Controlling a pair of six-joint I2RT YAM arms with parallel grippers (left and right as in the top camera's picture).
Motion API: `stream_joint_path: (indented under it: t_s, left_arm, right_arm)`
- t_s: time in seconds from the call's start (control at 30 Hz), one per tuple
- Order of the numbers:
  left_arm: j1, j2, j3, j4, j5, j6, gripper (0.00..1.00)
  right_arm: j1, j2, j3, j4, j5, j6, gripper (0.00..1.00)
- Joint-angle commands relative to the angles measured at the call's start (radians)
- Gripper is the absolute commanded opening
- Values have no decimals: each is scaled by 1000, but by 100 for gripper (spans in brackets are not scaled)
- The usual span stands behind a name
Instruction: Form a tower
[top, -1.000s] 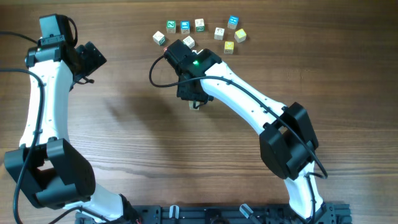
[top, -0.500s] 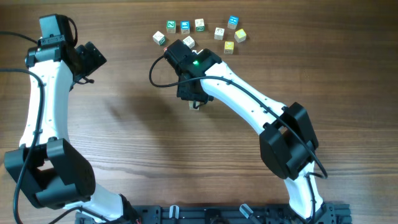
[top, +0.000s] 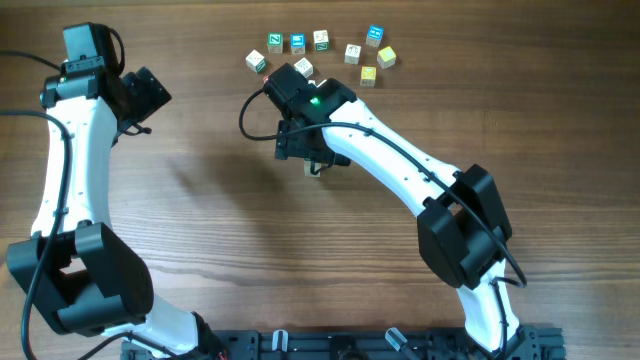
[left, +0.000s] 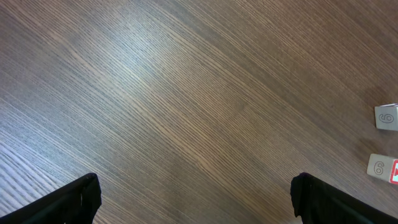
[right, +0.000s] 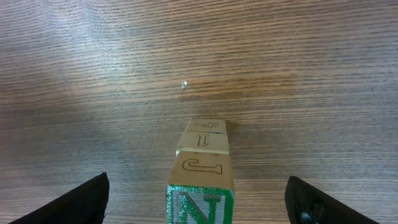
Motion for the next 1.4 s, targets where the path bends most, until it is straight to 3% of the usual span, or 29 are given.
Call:
stream_joint_path:
  t_s: [0.0, 0.13, 0.2, 0.3, 0.33, 0.37, 0.53, 0.77, 0.93, 1.37]
  left_arm:
    - [3, -19, 13, 2, -9, 11, 100]
    - [3, -19, 13, 2, -9, 11, 100]
    - [3, -19, 13, 2, -9, 11, 100]
    - [3, -19, 13, 2, -9, 11, 100]
    - [3, -19, 13, 2, -9, 11, 100]
    - [3, -19, 13, 2, -9, 12, 100]
    - [3, -19, 13, 2, -9, 11, 100]
    - [3, -19, 13, 2, -9, 11, 100]
    - [3, -19, 13, 2, -9, 11, 100]
    - [3, -19, 13, 2, -9, 11, 100]
  right_arm:
    - [-4, 19, 2, 21, 4, -55, 86]
    - [-11, -14, 91, 18, 6, -156, 84]
    - [-11, -36, 111, 18, 6, -185, 73]
    - [-4, -69, 111, 21, -5, -187, 33]
    - [4, -69, 111, 21, -9, -188, 13]
    - [12, -69, 110, 21, -8, -188, 5]
    - [80, -68, 110, 64, 5, -201, 4]
    - [234, -5, 101, 82, 280, -124, 5]
    - [290, 102, 102, 103, 413, -208, 4]
    - [298, 211, 38, 197, 377, -464, 5]
